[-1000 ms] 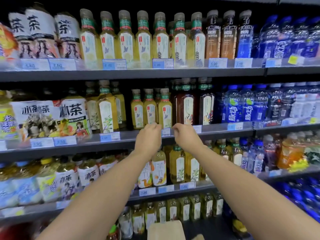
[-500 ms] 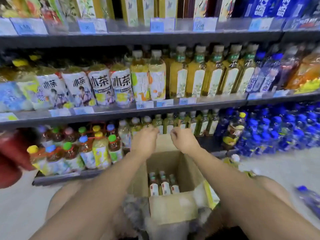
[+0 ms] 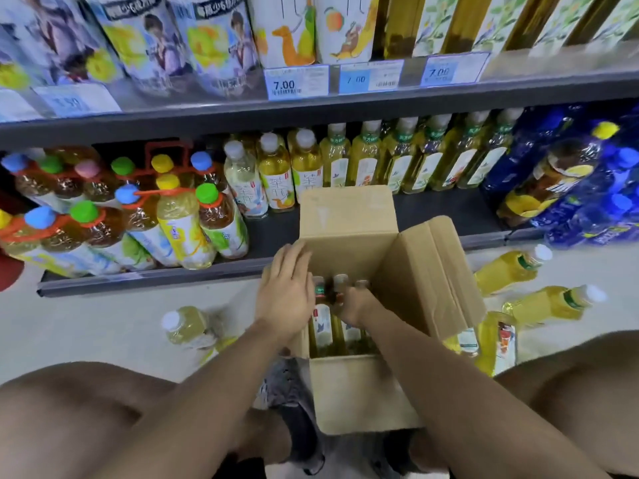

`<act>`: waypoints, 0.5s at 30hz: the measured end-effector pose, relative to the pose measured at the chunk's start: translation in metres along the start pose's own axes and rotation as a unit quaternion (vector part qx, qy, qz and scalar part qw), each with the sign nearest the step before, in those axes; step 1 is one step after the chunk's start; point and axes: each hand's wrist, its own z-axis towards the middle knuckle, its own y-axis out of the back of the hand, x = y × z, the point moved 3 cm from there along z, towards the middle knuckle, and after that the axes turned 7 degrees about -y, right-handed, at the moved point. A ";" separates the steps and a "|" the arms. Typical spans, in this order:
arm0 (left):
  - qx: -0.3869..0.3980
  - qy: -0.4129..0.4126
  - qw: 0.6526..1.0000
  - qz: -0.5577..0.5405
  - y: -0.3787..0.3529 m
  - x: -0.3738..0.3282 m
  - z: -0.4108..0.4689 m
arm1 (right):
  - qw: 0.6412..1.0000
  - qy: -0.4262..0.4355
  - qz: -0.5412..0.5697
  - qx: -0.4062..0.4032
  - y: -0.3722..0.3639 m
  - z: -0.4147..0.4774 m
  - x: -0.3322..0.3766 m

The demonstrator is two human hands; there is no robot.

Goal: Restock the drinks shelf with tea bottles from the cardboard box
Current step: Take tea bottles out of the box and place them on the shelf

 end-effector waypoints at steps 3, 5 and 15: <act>-0.009 0.022 0.999 -0.022 -0.005 0.003 -0.004 | 0.999 -0.043 -0.017 0.028 -0.017 0.021 0.005; 0.002 0.038 0.999 -0.037 -0.008 0.007 -0.004 | 0.997 -0.058 -0.016 0.041 -0.025 0.037 0.011; 0.014 0.045 0.995 -0.087 -0.019 0.012 -0.006 | 0.979 -0.186 0.075 0.017 -0.040 0.076 0.034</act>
